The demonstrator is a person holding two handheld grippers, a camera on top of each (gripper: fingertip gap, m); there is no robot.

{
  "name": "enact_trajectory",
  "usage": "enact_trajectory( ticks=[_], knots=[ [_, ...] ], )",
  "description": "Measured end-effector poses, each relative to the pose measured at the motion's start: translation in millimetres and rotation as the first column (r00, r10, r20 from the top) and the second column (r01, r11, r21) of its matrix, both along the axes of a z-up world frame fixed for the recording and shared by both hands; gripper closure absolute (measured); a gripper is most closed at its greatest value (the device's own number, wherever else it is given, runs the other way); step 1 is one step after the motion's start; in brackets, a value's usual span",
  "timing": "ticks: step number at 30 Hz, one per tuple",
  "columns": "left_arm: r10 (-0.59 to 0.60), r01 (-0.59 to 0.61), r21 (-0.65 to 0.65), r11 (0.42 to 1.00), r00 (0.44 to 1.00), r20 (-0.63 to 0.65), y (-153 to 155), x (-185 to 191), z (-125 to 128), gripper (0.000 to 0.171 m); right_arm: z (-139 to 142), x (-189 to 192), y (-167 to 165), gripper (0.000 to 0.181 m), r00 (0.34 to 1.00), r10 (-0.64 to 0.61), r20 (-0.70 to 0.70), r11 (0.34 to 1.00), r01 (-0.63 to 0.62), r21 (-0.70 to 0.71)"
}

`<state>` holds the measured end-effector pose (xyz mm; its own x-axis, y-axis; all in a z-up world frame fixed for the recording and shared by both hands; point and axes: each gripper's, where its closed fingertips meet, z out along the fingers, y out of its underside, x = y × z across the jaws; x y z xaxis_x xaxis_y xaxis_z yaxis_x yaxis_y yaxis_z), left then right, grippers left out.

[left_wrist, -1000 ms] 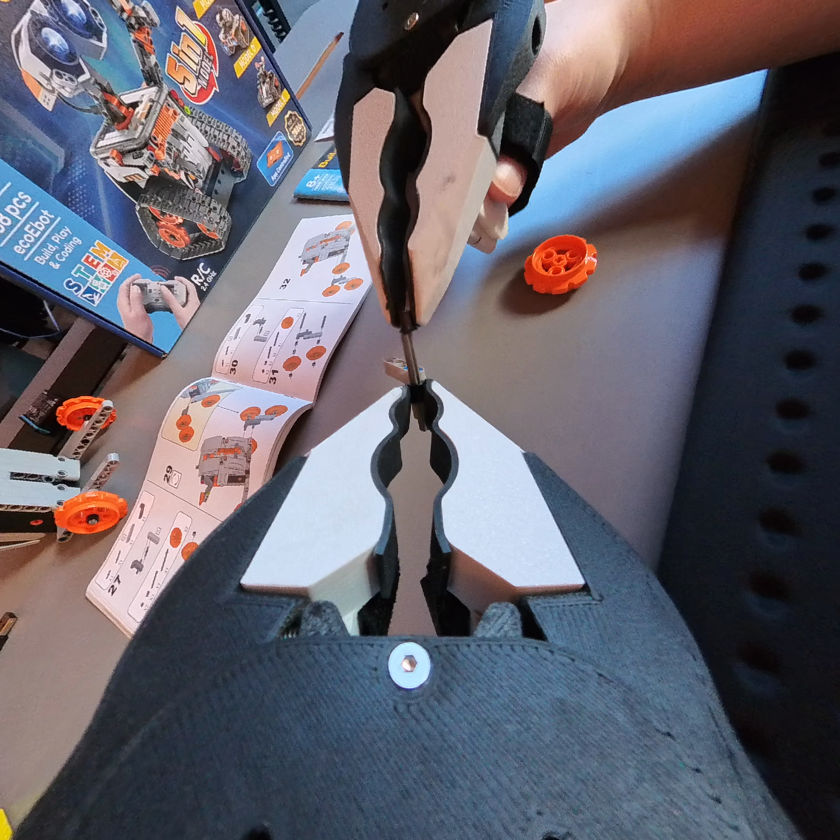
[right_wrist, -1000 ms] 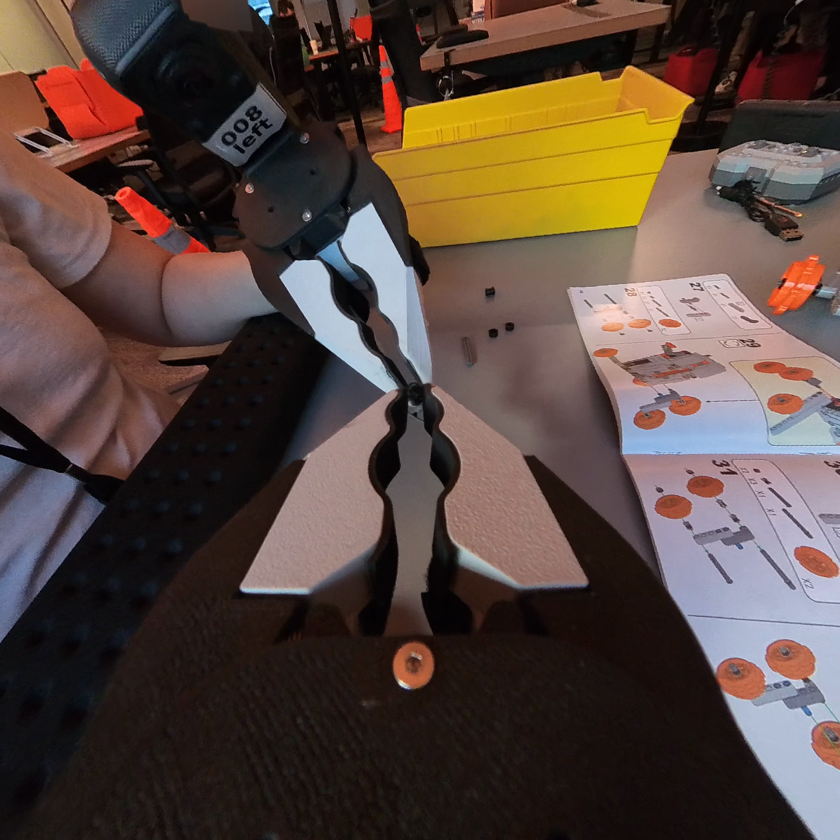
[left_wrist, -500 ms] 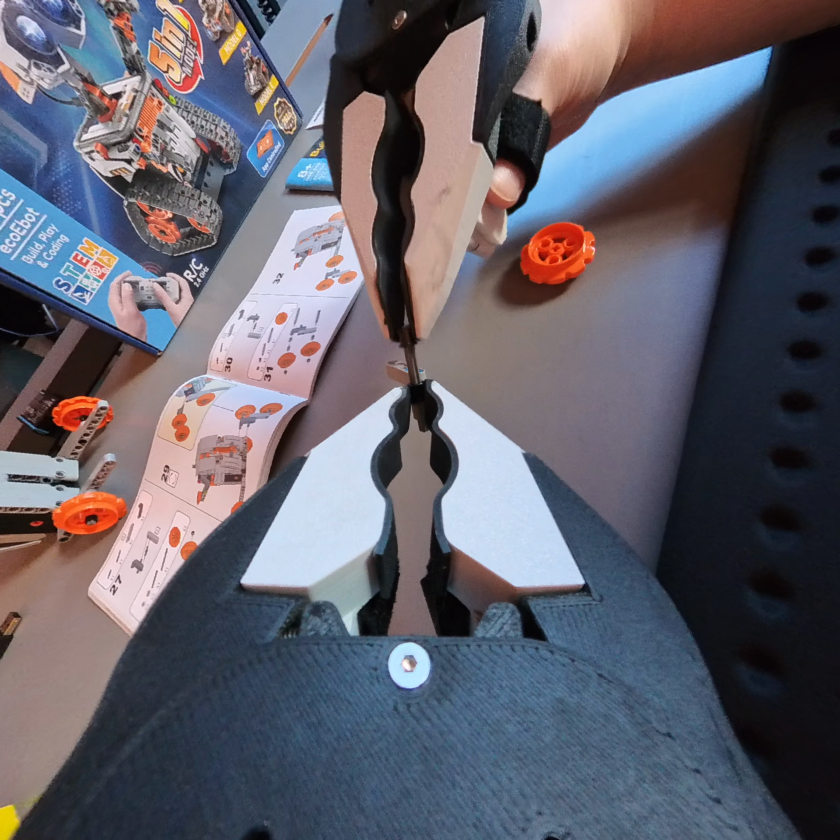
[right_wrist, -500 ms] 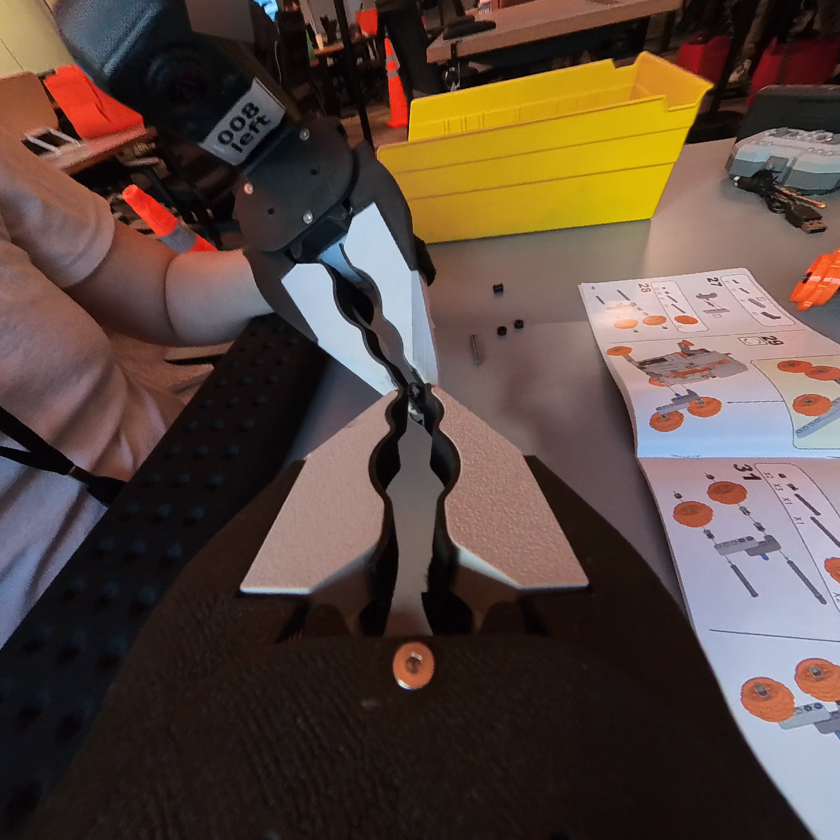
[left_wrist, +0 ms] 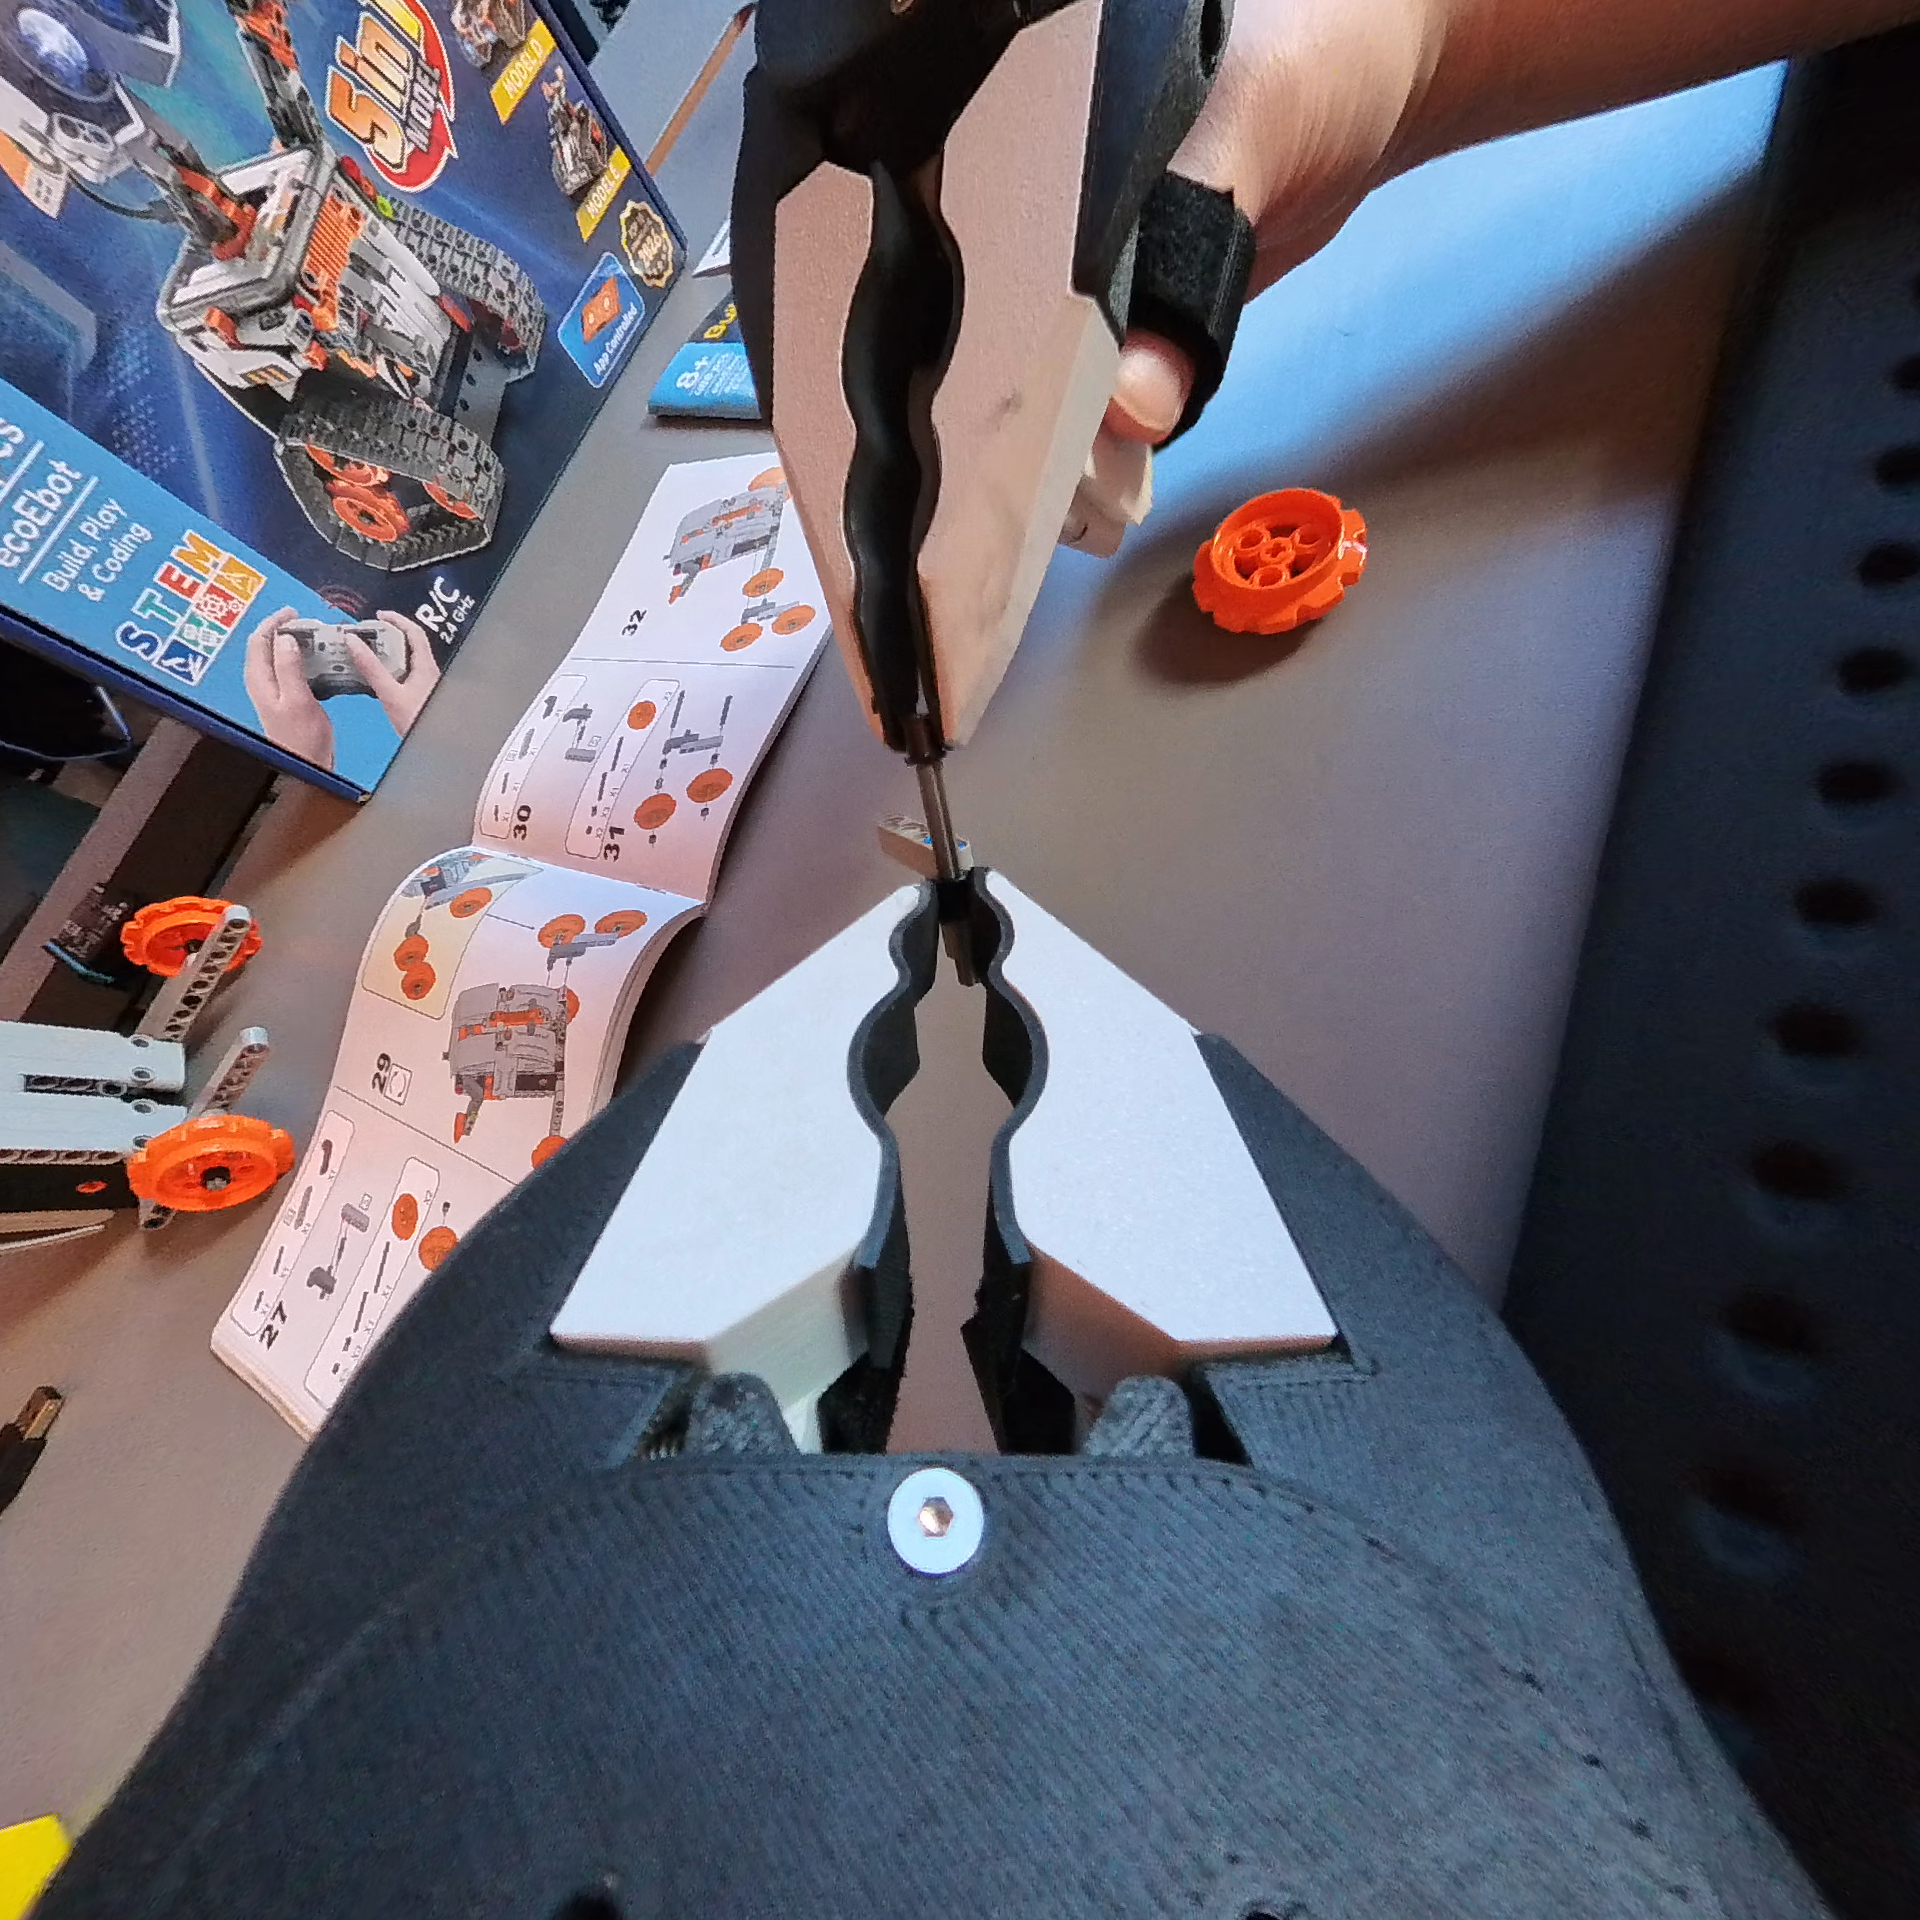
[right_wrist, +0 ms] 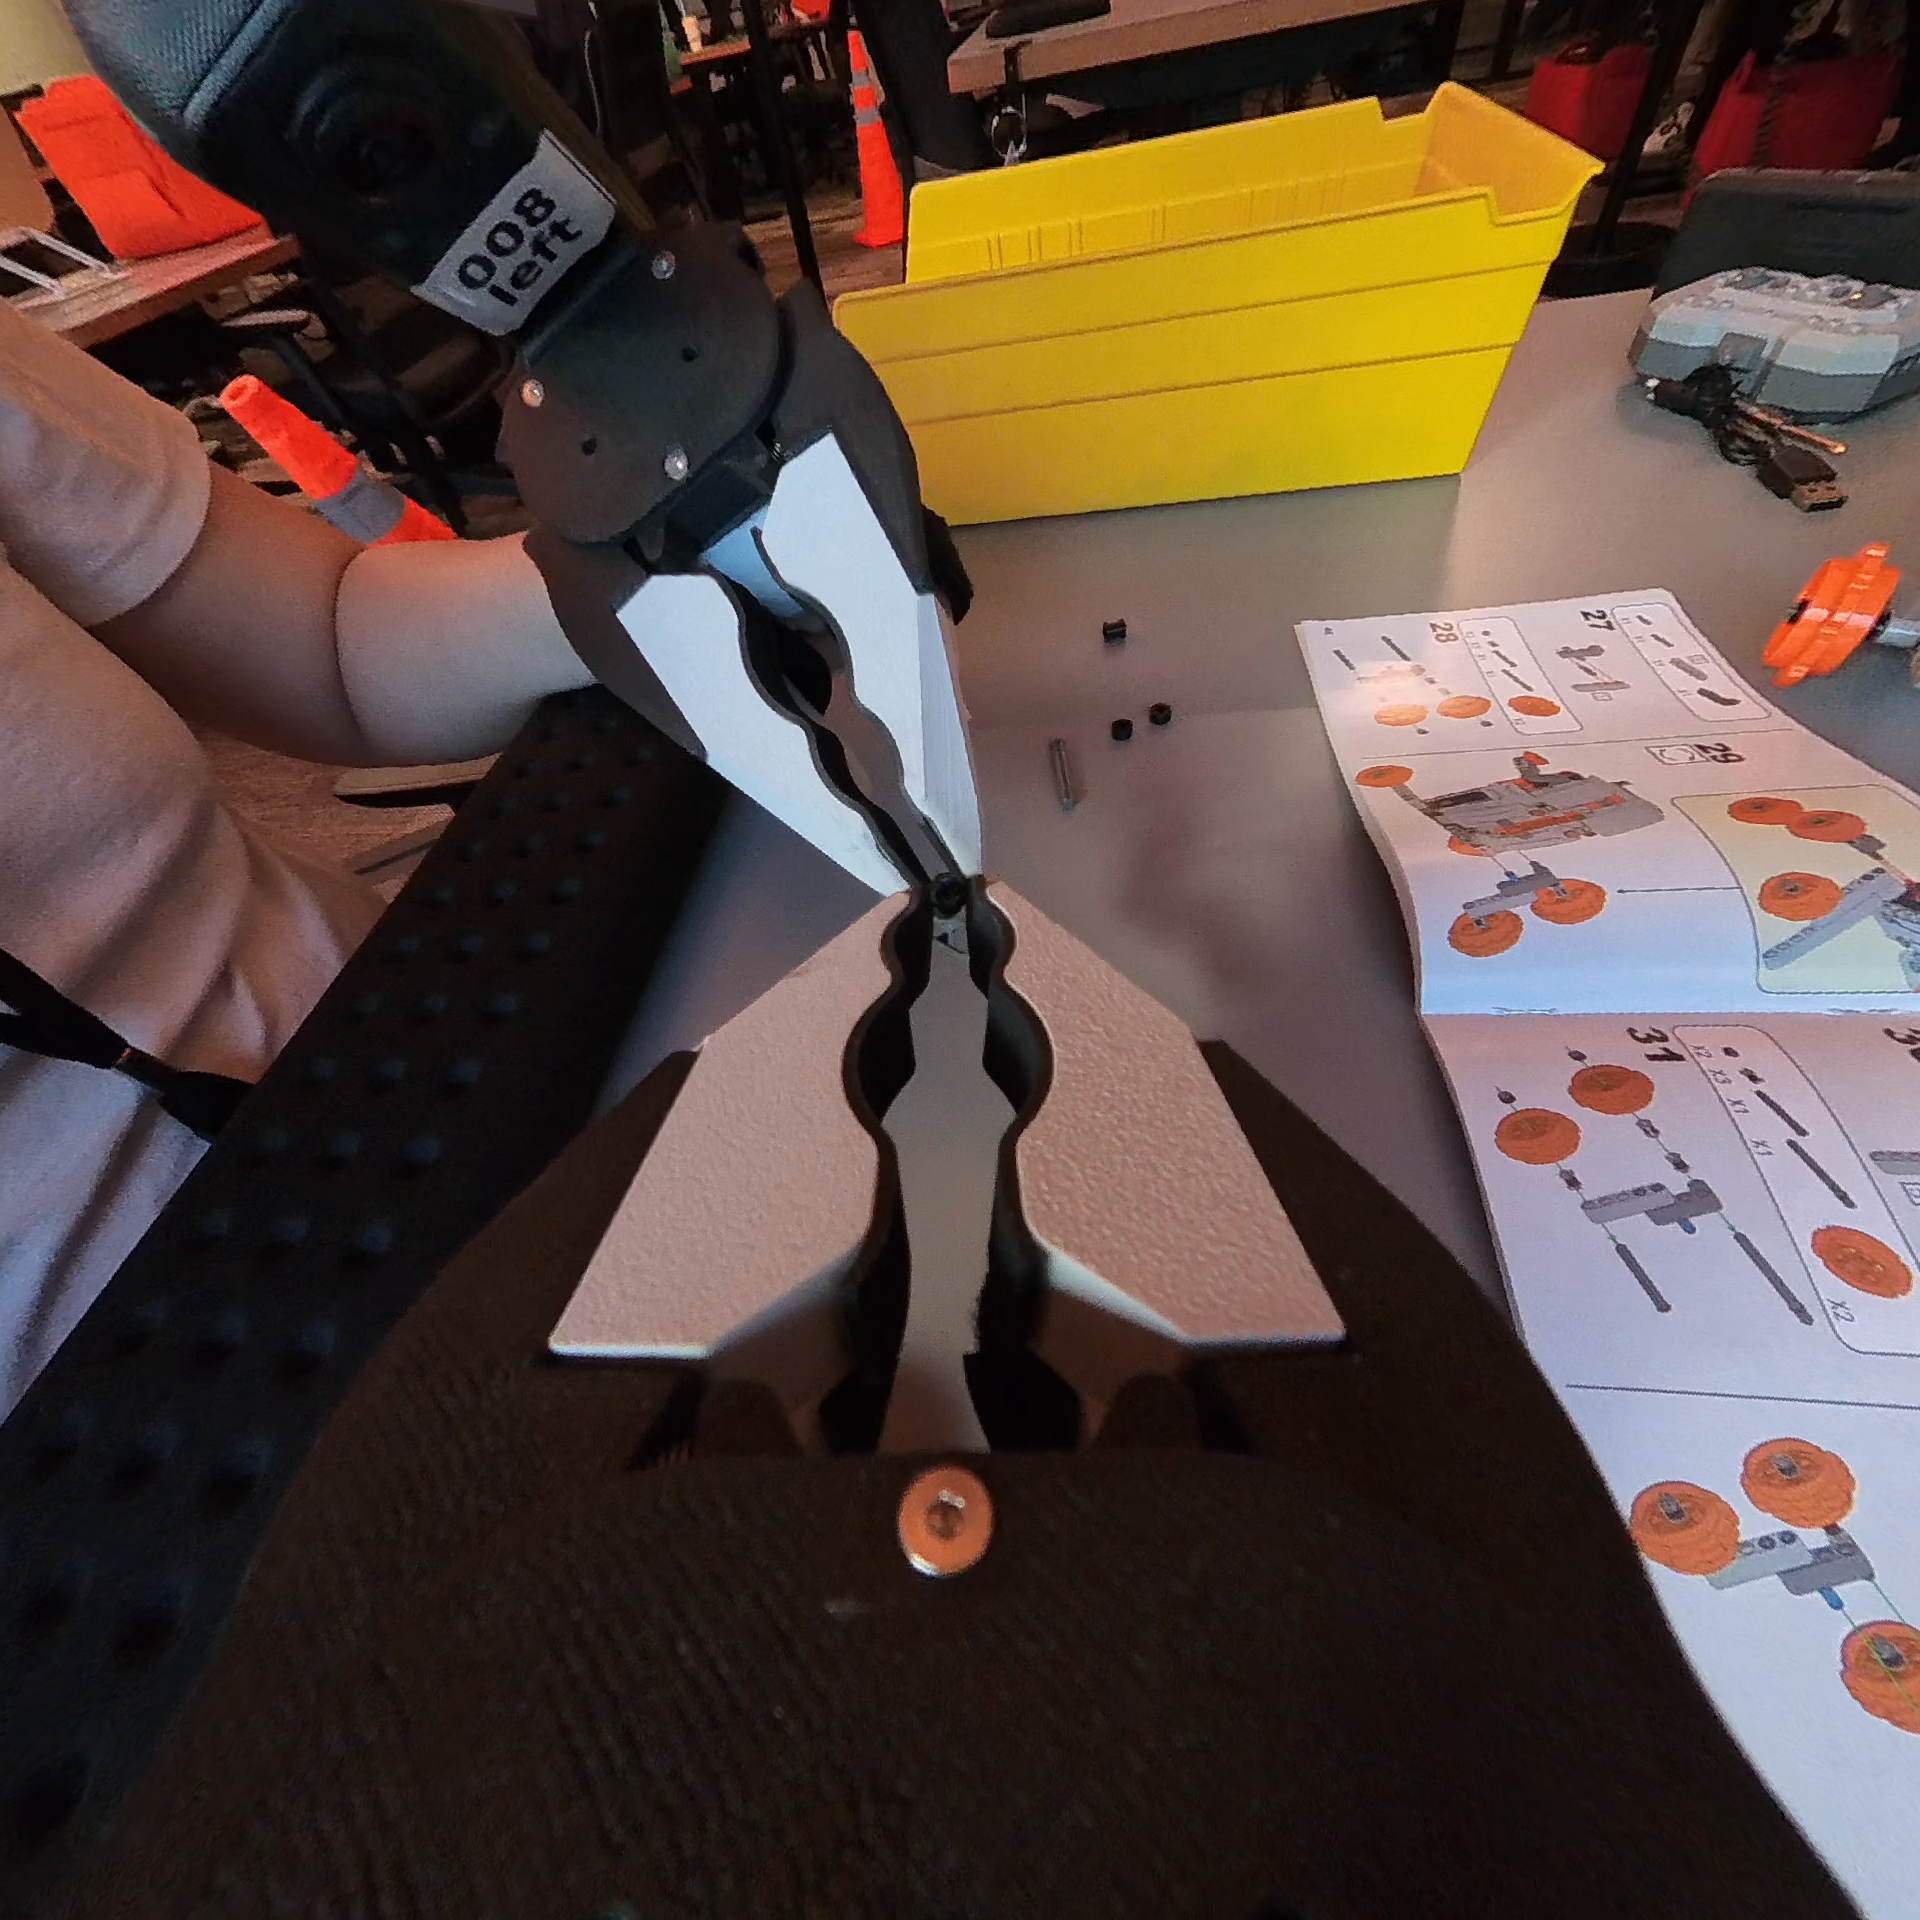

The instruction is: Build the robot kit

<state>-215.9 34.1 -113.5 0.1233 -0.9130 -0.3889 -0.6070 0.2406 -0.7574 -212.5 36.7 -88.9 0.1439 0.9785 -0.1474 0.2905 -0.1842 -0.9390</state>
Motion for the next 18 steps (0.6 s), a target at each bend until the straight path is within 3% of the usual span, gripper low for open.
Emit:
enact_trajectory(
  ticks=[9,18],
  knots=[
    [0.02,-0.012,0.068,0.998,0.992,-0.123,3,-2,-17,0.169,-21,2,2,0.176,0.983,-0.033,0.183,0.998,0.023,0.054],
    [0.058,-0.042,0.099,0.994,0.986,-0.158,9,-5,-21,0.169,-24,-2,6,0.176,0.978,-0.076,0.195,0.997,0.074,0.021]
  ],
)
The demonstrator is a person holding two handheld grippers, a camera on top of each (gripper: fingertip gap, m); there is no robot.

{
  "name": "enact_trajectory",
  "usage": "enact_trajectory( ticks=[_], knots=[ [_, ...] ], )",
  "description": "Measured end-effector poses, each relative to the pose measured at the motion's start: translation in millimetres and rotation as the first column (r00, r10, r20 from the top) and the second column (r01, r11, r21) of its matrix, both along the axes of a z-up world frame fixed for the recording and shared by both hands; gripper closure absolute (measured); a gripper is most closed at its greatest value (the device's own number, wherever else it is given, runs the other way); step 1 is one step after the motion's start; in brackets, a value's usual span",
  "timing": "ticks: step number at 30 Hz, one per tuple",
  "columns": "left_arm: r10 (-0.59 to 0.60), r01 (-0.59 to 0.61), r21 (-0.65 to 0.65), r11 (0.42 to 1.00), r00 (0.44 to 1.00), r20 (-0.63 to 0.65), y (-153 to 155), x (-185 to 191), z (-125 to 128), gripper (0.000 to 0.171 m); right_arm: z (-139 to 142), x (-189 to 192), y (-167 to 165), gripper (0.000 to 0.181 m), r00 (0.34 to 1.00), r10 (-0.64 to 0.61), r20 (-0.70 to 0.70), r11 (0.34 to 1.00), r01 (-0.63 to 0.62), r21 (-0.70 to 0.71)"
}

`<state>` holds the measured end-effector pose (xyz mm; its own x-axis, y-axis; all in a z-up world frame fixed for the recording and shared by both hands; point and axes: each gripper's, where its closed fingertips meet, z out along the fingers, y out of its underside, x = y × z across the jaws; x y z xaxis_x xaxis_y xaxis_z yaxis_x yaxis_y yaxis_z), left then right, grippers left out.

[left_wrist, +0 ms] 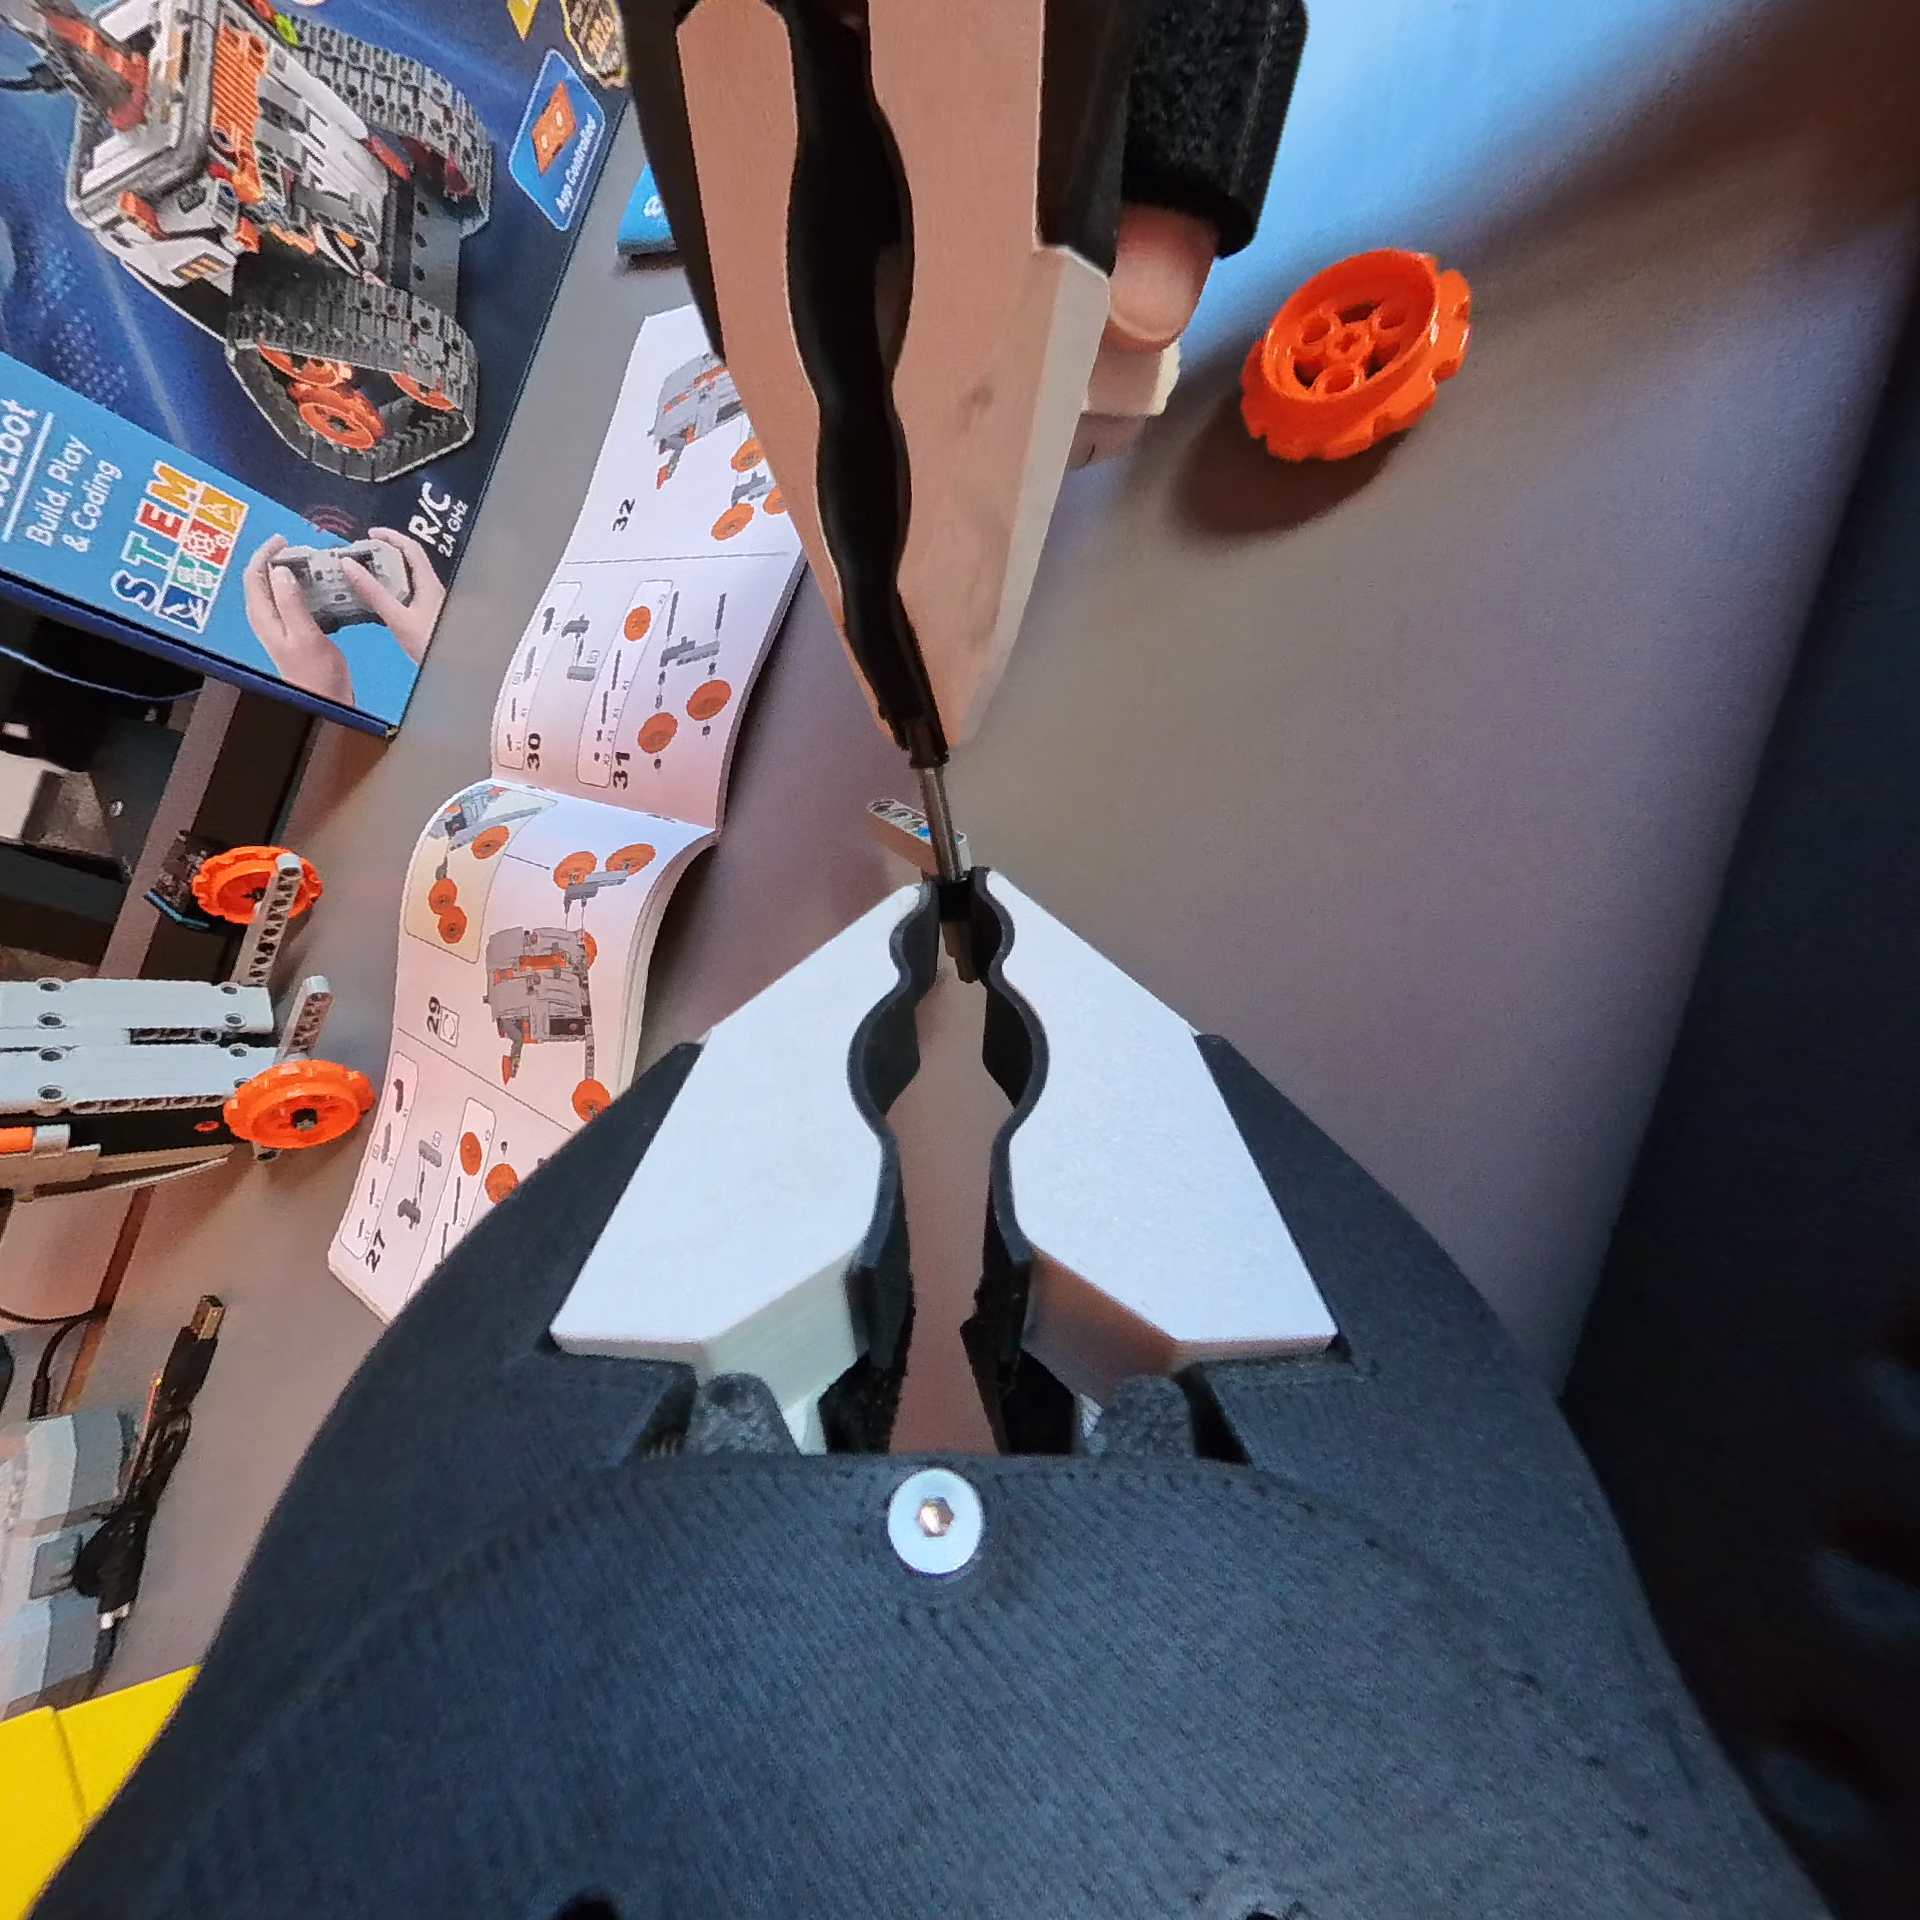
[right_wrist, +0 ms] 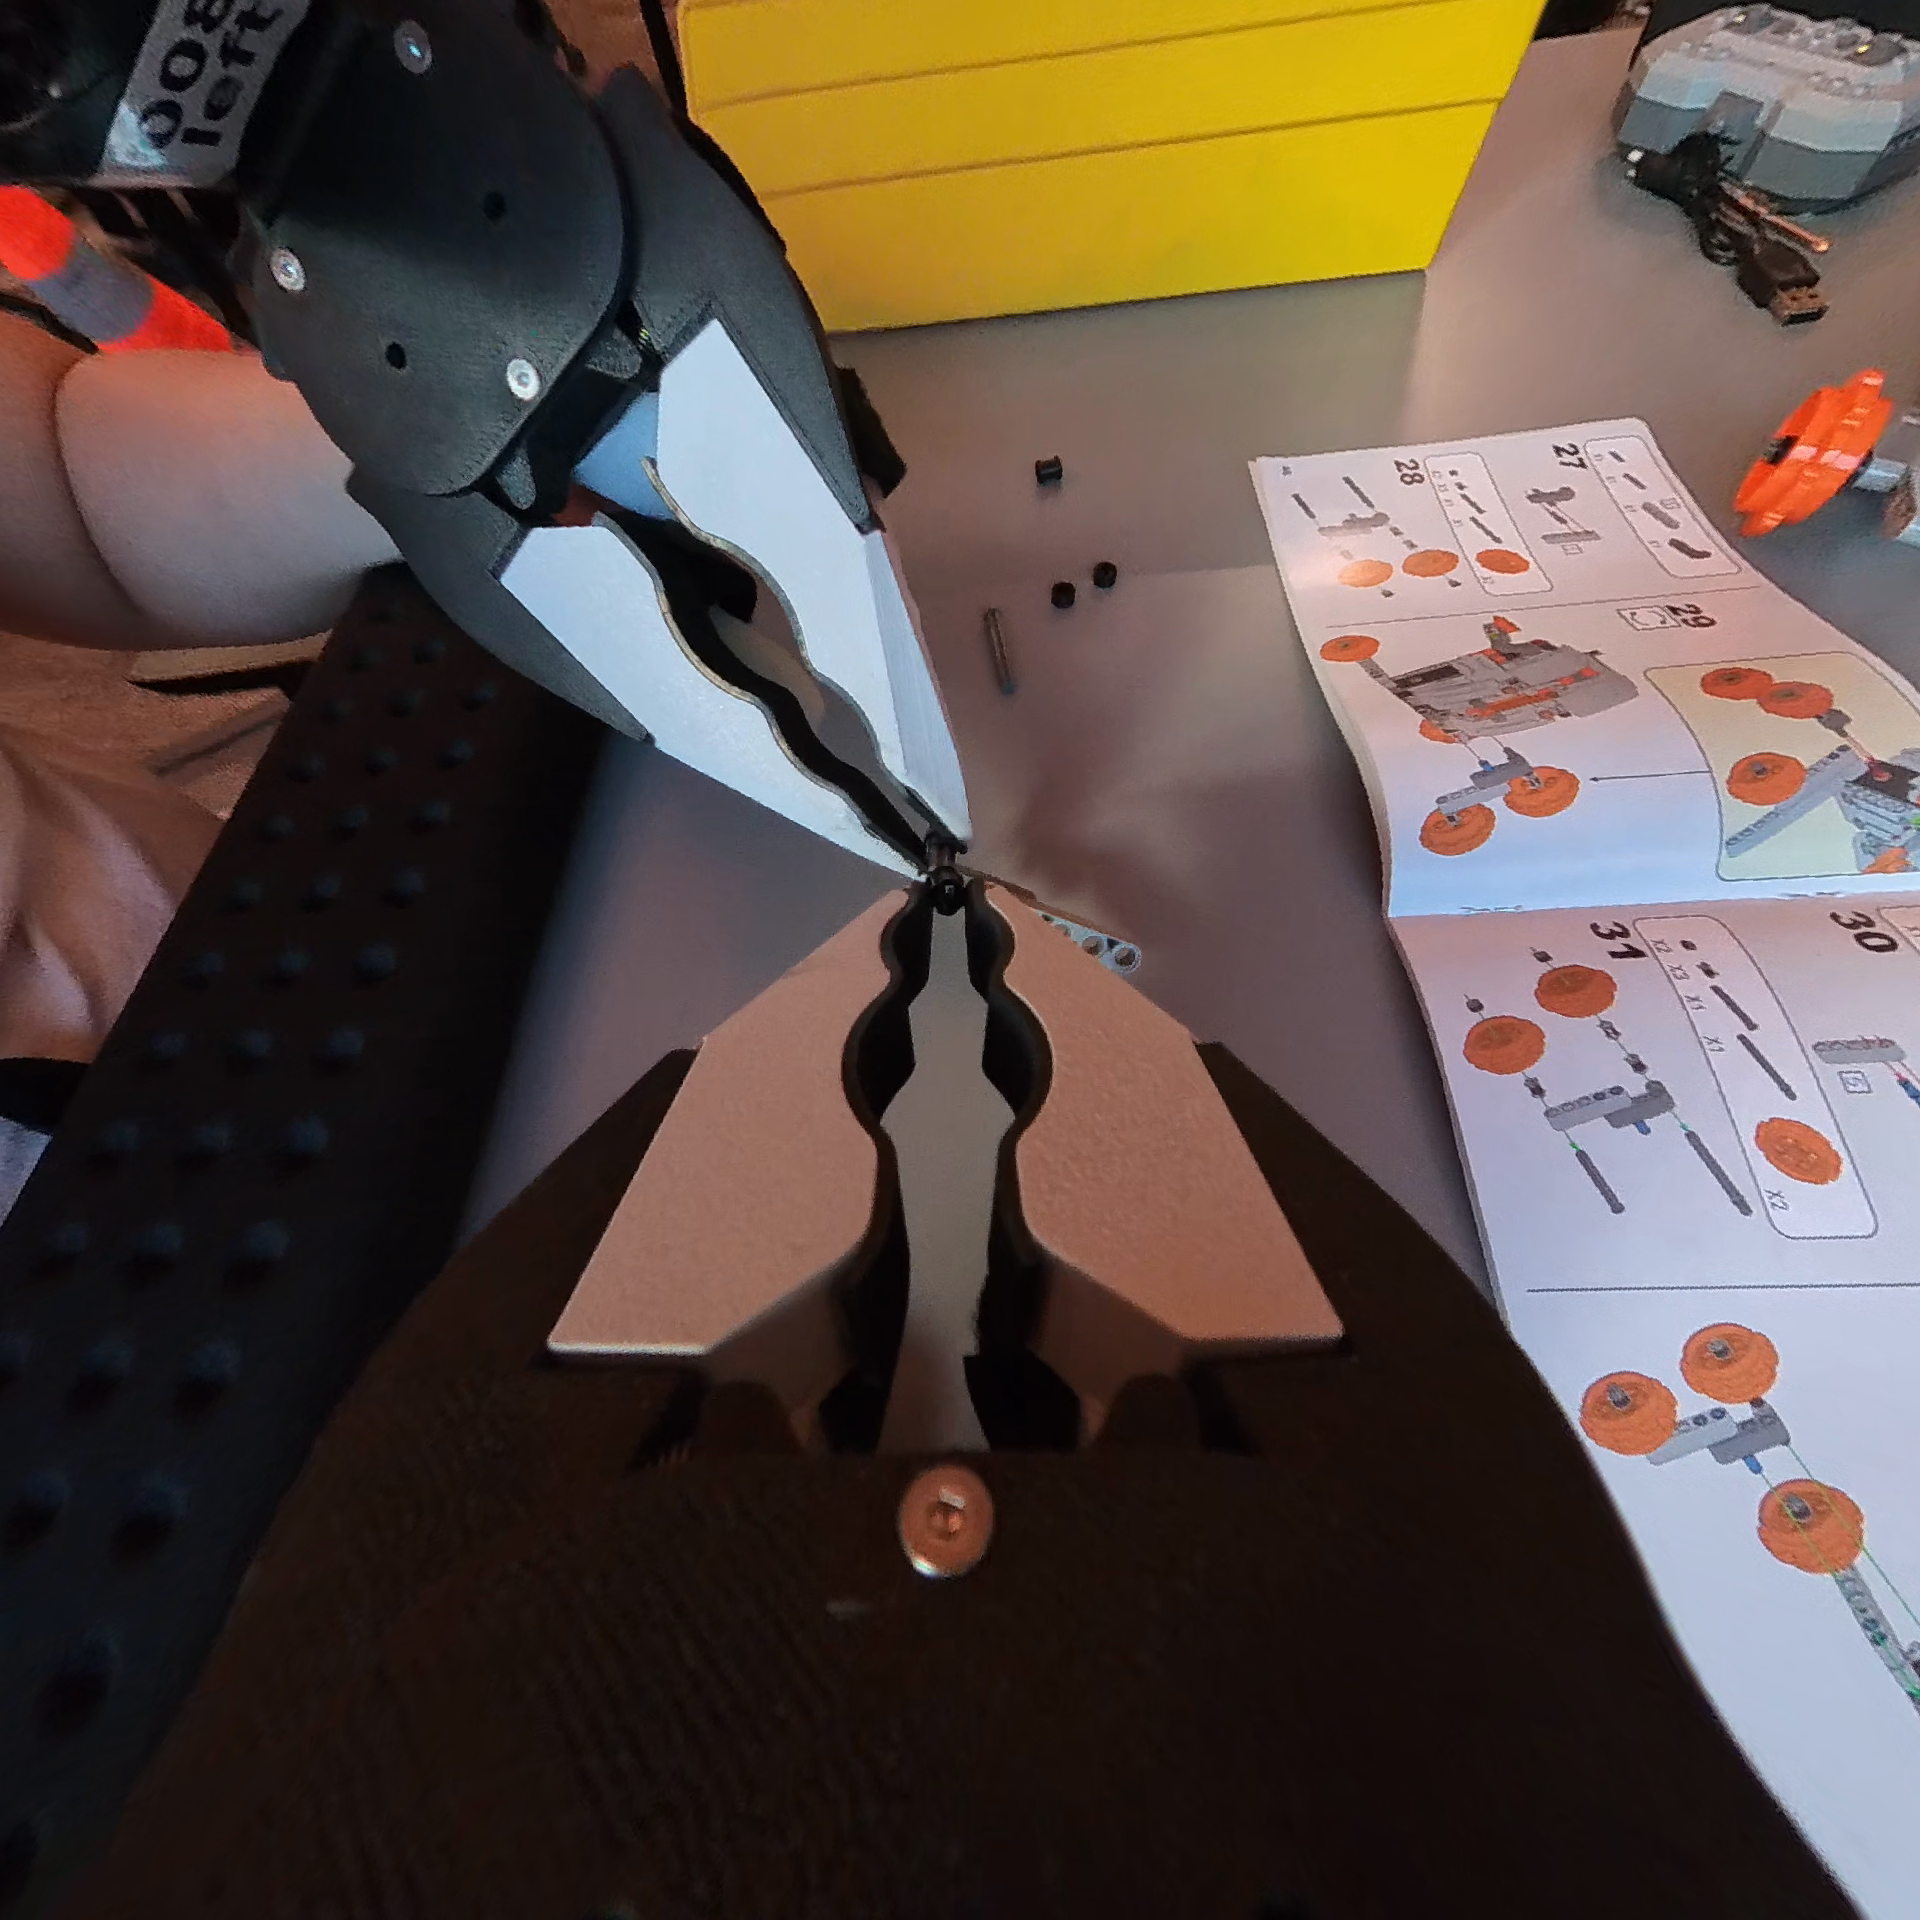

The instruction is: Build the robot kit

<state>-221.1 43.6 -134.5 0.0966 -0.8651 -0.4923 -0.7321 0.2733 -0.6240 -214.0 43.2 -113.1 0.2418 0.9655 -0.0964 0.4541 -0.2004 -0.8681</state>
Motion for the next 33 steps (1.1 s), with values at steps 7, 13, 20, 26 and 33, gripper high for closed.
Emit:
enact_trajectory(
  ticks=[7,13,20,26,33],
  knots=[
    [0.012,-0.011,0.003,1.0,0.999,-0.039,2,-1,-7,0.169,-8,-4,-2,0.176,0.986,-0.004,0.168,0.985,-0.026,0.172],
    [-0.002,0.001,-0.006,1.0,1.0,-0.026,1,0,-8,0.169,-2,0,1,0.177,0.988,-0.016,0.15,0.98,-0.014,0.199],
    [-0.013,0.014,-0.012,1.0,0.999,0.031,0,2,1,0.169,3,1,-1,0.176,0.993,0.0,0.114,0.98,-0.023,0.197],
    [-0.015,0.015,-0.003,1.0,0.999,0.044,0,3,4,0.169,5,2,-1,0.176,0.998,0.01,0.065,0.989,-0.02,0.149],
    [-0.007,0.008,-0.023,1.0,1.0,0.03,0,1,2,0.169,1,2,1,0.176,0.996,0.0,-0.085,0.995,-0.008,-0.096]
  ],
)
